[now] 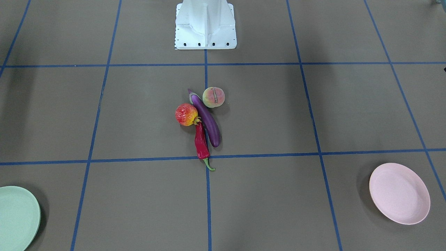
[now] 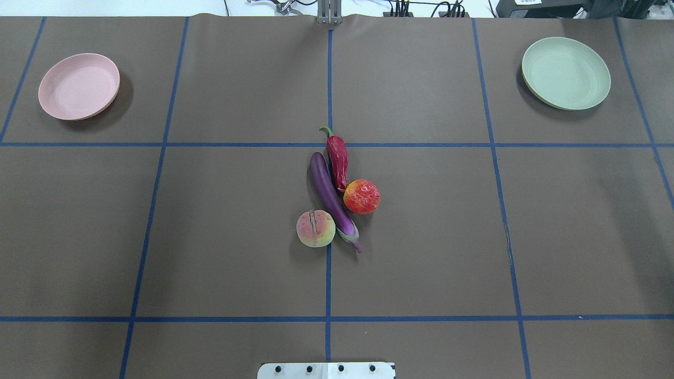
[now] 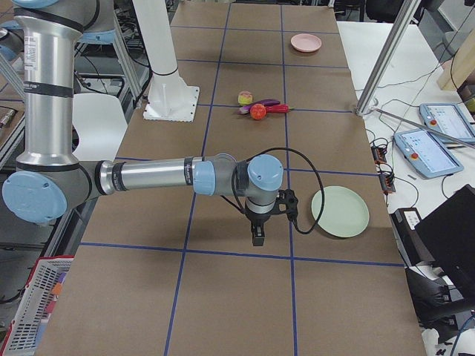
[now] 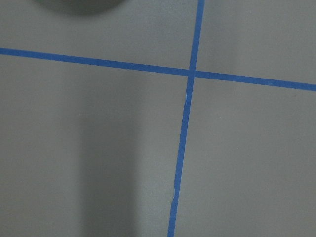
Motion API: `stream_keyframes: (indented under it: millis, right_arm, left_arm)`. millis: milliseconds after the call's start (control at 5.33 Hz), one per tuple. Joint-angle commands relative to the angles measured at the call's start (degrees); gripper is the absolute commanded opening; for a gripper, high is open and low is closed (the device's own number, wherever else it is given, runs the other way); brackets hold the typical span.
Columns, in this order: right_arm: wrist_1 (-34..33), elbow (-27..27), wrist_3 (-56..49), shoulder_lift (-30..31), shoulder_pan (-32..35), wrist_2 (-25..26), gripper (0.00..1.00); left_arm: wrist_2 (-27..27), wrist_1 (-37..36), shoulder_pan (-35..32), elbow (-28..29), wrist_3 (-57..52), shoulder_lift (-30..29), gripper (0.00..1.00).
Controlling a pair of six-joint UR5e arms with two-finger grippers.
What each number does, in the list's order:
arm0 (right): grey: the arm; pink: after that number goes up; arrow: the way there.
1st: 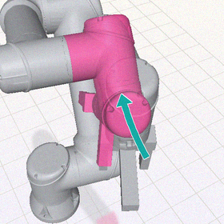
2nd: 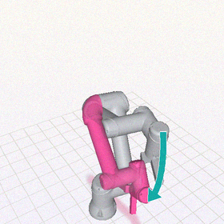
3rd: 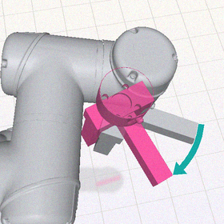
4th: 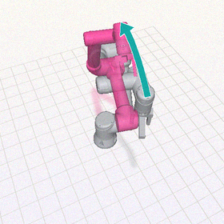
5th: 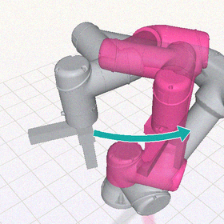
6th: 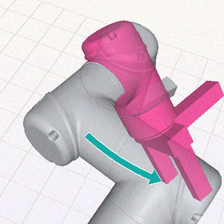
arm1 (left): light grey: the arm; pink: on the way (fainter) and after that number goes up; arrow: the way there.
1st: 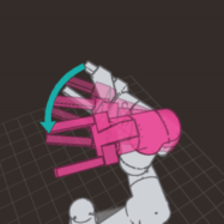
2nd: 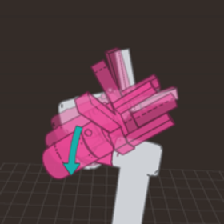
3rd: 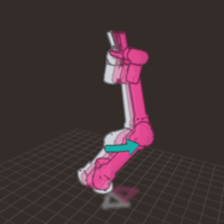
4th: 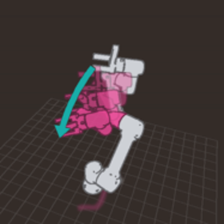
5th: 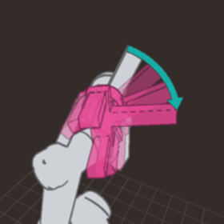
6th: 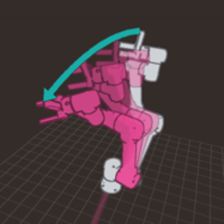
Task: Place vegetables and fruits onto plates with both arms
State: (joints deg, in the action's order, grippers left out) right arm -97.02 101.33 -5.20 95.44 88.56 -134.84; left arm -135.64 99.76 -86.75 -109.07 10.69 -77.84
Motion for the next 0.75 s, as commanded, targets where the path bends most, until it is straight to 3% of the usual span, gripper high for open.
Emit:
stream_keyframes:
  millis: [0,375,562]
  right_arm:
    - [0.08,-0.43,-0.07,-0.16,-0.05,-0.24,1.00]
    - [0.08,-0.25,0.19,-0.25,-0.23,-0.33,1.00]
    - [0.08,-0.25,0.11,-0.25,-0.32,-0.68,1.00]
  left_arm:
    - [-1.46,2.43,0.44,0.77,-0.58,1.28,1.00]
    - [-4.17,3.07,0.62,2.81,-0.76,2.34,1.00]
    - [-8.20,4.90,0.70,2.81,-0.50,2.35,1.00]
